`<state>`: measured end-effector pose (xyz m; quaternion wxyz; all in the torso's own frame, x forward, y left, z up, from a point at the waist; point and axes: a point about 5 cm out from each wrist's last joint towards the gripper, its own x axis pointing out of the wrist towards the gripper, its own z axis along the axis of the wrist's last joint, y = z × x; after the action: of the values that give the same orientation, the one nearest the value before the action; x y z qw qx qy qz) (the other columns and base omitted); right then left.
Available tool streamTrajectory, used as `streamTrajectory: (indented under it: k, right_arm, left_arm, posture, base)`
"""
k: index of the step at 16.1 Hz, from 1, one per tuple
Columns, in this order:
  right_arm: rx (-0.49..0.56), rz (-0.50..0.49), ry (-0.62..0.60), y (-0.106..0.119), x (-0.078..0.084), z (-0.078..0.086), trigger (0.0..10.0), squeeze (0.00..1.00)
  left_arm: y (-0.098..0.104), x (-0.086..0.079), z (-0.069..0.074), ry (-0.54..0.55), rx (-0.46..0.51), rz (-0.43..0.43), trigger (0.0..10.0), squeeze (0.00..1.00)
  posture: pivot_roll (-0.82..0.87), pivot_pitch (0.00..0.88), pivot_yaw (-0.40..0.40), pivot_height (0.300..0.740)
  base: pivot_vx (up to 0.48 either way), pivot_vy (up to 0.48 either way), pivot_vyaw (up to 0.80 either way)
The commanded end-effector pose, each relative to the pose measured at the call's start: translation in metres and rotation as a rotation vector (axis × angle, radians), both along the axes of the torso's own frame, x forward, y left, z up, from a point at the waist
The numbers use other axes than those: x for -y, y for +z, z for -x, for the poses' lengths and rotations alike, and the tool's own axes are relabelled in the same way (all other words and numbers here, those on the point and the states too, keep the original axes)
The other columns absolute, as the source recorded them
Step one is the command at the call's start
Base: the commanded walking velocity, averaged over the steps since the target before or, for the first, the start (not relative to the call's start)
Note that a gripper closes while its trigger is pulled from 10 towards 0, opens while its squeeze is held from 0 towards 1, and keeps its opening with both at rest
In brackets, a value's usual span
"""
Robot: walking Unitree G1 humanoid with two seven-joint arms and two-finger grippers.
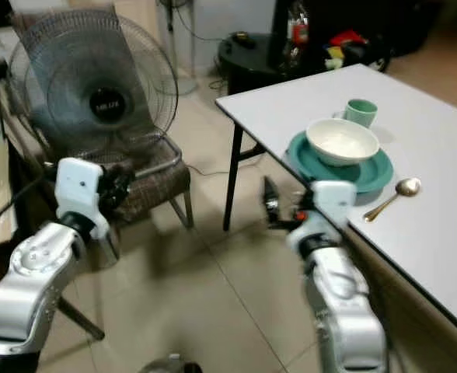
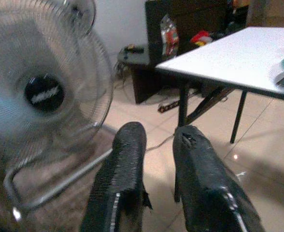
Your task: Setting the table
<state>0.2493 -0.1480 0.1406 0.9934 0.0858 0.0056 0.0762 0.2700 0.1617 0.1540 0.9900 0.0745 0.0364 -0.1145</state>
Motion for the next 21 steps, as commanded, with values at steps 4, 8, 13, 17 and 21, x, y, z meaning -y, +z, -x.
streamTrajectory:
  k: [4,8,13,17,21]
  right_arm:
    - [0.002,-0.013,-0.007,0.003,0.003,-0.003,10.0,1.00]
    - [0.018,-0.020,0.026,0.005,0.000,-0.005,10.0,1.00]
    - [0.015,-0.022,0.034,0.005,-0.002,-0.006,10.0,1.00]
    - [0.020,-0.016,0.048,0.006,-0.002,-0.009,10.0,1.00]
    - [0.023,-0.013,0.064,0.007,-0.003,-0.011,10.0,1.00]
  left_arm:
    - [0.004,0.000,0.000,0.000,0.011,-0.008,10.0,1.00]
    - [0.006,-0.001,0.000,0.002,0.010,-0.011,10.0,1.00]
    - [0.007,-0.003,0.000,0.007,0.011,-0.015,10.0,1.00]
    - [0.007,-0.002,-0.001,0.006,0.011,-0.012,10.0,1.00]
    - [0.008,-0.005,0.001,0.018,0.012,-0.010,10.0,1.00]
  posture:
    - [0.10,0.000,0.029,0.740]
    - [0.10,0.000,0.025,0.740]
    - [0.11,0.000,0.024,0.740]
    - [0.11,0.000,0.021,0.740]
    - [0.12,0.000,0.010,0.740]
  base:
    - [0.000,0.330,0.13]
    - [0.000,0.330,0.00]
    - [0.000,0.332,0.42]
    - [0.000,0.316,0.62]
    - [0.000,0.134,0.80]
